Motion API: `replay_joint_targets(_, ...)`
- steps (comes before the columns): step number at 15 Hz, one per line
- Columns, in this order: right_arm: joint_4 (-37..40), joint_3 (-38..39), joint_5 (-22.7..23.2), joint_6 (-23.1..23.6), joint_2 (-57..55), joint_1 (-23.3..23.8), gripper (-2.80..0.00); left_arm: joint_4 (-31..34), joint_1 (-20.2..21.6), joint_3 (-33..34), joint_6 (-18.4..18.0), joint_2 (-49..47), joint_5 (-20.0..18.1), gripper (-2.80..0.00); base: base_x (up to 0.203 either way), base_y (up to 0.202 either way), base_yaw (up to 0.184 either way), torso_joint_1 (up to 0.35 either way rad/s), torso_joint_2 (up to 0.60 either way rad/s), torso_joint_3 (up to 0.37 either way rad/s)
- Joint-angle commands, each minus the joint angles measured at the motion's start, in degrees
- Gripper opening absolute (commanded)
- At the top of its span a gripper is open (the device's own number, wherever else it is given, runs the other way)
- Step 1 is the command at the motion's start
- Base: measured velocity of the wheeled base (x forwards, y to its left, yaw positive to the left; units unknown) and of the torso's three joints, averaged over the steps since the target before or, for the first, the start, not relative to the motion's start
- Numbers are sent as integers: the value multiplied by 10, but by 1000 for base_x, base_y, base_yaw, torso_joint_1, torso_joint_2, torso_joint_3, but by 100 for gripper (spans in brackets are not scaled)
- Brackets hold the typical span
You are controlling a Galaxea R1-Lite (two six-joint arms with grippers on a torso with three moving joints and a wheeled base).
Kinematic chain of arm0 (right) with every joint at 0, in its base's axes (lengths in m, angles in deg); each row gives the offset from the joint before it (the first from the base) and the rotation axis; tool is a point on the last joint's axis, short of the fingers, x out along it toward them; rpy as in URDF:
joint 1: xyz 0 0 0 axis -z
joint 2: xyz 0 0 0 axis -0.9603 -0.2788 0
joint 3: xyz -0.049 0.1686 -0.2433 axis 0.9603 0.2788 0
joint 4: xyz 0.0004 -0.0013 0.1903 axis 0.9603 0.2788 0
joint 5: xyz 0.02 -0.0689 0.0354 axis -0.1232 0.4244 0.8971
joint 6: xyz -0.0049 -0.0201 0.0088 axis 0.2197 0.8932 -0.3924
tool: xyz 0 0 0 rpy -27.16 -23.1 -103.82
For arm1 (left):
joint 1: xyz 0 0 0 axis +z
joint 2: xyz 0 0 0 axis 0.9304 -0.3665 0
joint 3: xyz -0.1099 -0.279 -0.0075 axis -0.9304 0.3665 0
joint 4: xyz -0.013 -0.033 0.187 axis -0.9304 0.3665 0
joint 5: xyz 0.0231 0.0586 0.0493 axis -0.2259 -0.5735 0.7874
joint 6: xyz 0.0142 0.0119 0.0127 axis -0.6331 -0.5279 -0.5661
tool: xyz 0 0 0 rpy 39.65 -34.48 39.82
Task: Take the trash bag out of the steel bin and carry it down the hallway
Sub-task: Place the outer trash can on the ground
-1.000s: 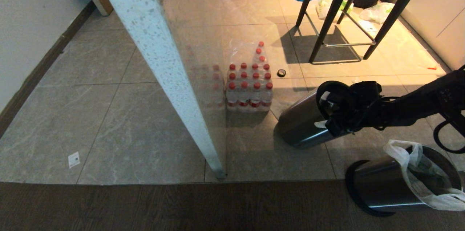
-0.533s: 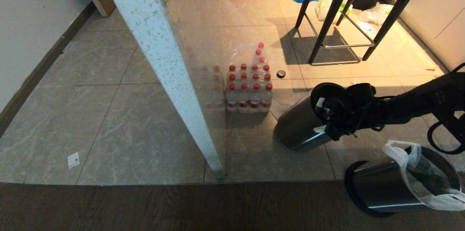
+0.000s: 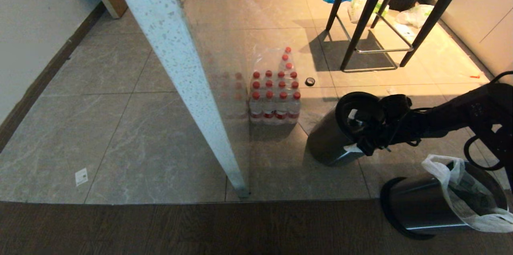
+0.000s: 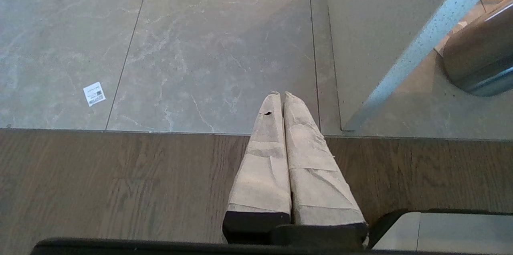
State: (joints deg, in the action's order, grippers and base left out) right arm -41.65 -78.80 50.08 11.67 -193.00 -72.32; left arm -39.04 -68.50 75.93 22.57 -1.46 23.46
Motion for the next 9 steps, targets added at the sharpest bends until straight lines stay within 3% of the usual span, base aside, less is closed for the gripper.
replay_joint_targets(1, 0, -7, 2, 2, 15, 7, 0, 0, 0, 0, 0, 0, 0, -280, 0, 0, 0, 0, 0, 0)
replay_joint_targets(6, 0, 3, 5, -52, 82, 43, 0, 0, 0, 0, 0, 0, 0, -280, 0, 0, 0, 0, 0, 0)
replay_joint_targets(9, 2, 10, 6, -61, 119, 58, 0, 0, 0, 0, 0, 0, 0, -280, 0, 0, 0, 0, 0, 0)
